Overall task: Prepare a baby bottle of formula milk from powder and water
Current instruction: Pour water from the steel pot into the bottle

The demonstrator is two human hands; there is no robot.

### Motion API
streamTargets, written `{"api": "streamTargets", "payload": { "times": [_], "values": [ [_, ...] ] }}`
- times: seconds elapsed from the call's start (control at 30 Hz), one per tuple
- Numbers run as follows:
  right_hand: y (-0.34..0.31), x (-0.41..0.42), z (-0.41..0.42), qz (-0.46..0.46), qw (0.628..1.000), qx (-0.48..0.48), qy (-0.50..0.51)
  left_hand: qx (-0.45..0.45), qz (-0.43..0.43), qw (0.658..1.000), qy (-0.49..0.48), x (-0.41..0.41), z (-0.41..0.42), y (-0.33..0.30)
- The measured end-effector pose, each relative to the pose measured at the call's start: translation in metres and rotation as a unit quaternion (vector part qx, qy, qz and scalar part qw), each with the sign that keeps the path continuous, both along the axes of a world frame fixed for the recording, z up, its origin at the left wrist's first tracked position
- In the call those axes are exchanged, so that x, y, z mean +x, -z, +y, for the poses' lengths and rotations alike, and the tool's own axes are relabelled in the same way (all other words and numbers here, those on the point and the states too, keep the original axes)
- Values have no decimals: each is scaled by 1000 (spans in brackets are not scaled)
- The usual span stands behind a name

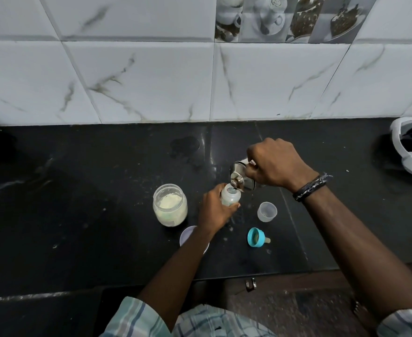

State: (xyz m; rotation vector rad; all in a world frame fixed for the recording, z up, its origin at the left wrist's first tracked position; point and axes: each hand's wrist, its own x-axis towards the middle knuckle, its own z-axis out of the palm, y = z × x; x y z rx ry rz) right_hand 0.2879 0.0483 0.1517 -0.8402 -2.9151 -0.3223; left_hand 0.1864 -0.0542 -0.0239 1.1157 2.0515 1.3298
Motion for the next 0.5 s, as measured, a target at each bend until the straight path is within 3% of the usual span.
{"api": "streamTargets", "payload": {
  "times": [0.5],
  "values": [
    [-2,-7,-11,-34,998,31,-53,-4,8,1000,-10,1,0,0]
  ]
}}
